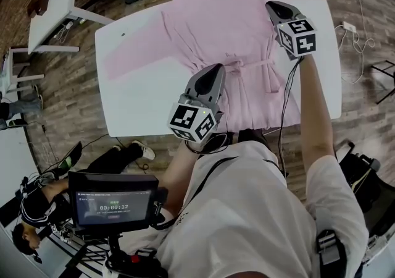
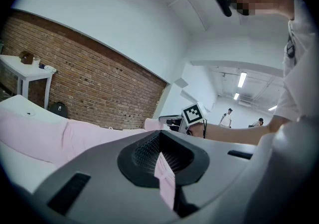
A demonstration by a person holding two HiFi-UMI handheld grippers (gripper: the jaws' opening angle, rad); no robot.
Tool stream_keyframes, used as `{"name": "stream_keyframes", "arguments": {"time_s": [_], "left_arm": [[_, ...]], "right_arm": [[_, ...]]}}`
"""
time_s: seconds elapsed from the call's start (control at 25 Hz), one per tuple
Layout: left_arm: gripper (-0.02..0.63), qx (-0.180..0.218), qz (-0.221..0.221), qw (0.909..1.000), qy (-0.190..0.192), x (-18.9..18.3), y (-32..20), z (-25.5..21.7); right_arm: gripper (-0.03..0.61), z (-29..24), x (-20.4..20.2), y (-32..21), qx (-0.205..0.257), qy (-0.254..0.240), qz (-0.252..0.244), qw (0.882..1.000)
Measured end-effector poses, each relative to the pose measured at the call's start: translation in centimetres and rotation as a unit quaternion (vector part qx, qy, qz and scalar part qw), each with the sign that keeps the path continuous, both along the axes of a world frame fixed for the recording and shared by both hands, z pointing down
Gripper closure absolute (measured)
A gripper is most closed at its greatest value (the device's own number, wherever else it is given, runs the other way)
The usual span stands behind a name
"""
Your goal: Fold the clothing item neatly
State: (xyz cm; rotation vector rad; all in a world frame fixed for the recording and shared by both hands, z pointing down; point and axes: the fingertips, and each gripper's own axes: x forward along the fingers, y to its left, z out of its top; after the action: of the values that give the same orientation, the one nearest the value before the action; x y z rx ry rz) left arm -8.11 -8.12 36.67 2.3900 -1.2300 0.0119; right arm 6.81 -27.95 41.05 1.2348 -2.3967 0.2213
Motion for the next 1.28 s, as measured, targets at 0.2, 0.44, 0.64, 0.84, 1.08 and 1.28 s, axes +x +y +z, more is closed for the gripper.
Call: {"name": "stream_keyframes", "arguments": {"time_s": [0.2, 0.44, 0.64, 0.84, 1.08, 1.28], "left_arm": [[0.612, 0.000, -0.008, 1.0000, 0.001, -1.3, 0.0, 0.0], [0.612, -0.002, -0.016, 0.9999, 0.002, -2.6, 0.4, 0.3], [0.612, -0.002, -0.023, 0.9997, -0.001, -3.7, 0.9, 0.7], [0.612, -0.003, -0.032, 0.9995, -0.006, -5.0, 1.5, 1.0], [0.612, -0.007, -0.036, 0.9993, -0.012, -7.1, 1.6, 1.4], [0.612, -0.010, -0.052, 0.9984, -0.020, -9.2, 1.6, 2.2]], "right_arm": [[0.557, 0.2, -1.6, 0.1, -0.003, 0.002, -0.010, 1.000], [0.557, 0.6, -4.0, 0.3, -0.005, 0.002, -0.024, 1.000], [0.557, 1.2, -6.3, 0.7, -0.007, -0.002, -0.038, 0.999], [0.557, 2.1, -9.2, 1.3, -0.011, 0.003, -0.060, 0.998], [0.557, 4.0, -13.6, 1.6, -0.025, 0.012, -0.087, 0.996], [0.557, 5.9, -17.0, 2.0, -0.039, 0.008, -0.108, 0.993]]}}
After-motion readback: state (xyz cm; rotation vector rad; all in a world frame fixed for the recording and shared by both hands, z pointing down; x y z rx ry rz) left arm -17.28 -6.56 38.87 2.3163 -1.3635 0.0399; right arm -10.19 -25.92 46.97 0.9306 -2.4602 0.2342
